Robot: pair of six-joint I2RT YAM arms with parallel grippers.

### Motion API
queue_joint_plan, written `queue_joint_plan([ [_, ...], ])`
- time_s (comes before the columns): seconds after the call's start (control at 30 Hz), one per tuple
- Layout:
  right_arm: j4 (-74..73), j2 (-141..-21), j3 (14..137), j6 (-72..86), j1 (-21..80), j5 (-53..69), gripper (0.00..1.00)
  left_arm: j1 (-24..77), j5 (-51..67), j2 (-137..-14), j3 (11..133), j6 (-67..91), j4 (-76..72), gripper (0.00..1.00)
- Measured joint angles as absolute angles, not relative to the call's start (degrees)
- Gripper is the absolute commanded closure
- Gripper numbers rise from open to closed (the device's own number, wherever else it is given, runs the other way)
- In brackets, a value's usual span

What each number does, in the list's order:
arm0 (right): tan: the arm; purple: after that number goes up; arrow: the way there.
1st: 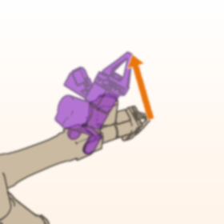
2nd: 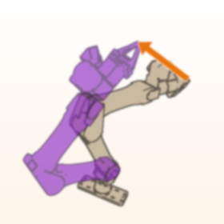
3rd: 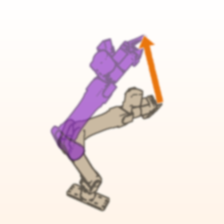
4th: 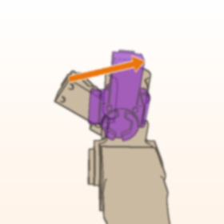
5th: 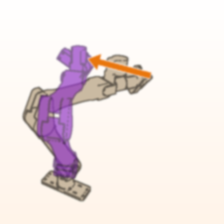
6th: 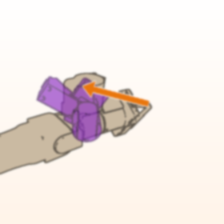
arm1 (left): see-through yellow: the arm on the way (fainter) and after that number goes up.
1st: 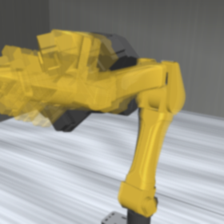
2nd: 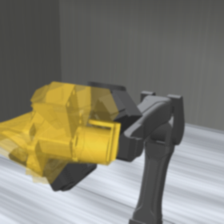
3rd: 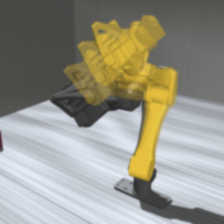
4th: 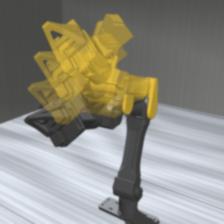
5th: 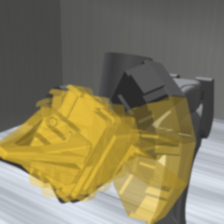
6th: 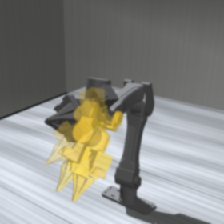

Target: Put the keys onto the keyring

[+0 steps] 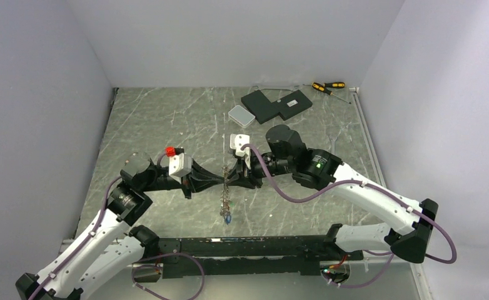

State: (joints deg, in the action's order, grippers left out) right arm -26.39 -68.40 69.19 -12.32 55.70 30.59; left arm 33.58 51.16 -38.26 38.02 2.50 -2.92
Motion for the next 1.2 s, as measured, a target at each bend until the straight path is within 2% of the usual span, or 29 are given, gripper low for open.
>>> queue_joint_plan([
  [0.13, -25.74, -68.18, 69.04, -12.32, 55.7, 31.16, 0.67, 33.58, 51.09, -37.71, 37.63, 2.76, -3.7, 1.0],
  [0.23, -25.32, -68.23, 69.01, -12.21, 55.7, 31.83, 0.65, 33.58, 51.11, -37.56, 37.6, 2.87, -3.79, 1.0],
  [0.5, -24.03, -68.23, 68.66, -12.01, 55.7, 33.12, 0.83, 33.56, 50.98, -37.23, 36.91, 4.14, -5.08, 1.0],
  [0.63, -23.88, -68.23, 68.66, -11.79, 55.7, 33.74, 1.0, 33.56, 50.65, -37.23, 36.84, 4.36, -5.63, 1.0],
  [0.9, -24.03, -68.25, 68.66, -12.21, 55.7, 33.47, 1.0, 33.58, 49.95, -37.36, 36.75, 4.27, -5.41, 1.0],
  [1.0, -25.26, -68.29, 68.86, -13.1, 55.72, 32.8, 1.0, 33.63, 49.71, -37.8, 36.8, 3.64, -4.69, 0.91],
  [1.2, -32.53, -69.38, 72.1, -15.62, 55.79, 30.09, 1.0, 33.78, 49.63, -40.27, 38.33, 1.32, -1.8, 0.6],
])
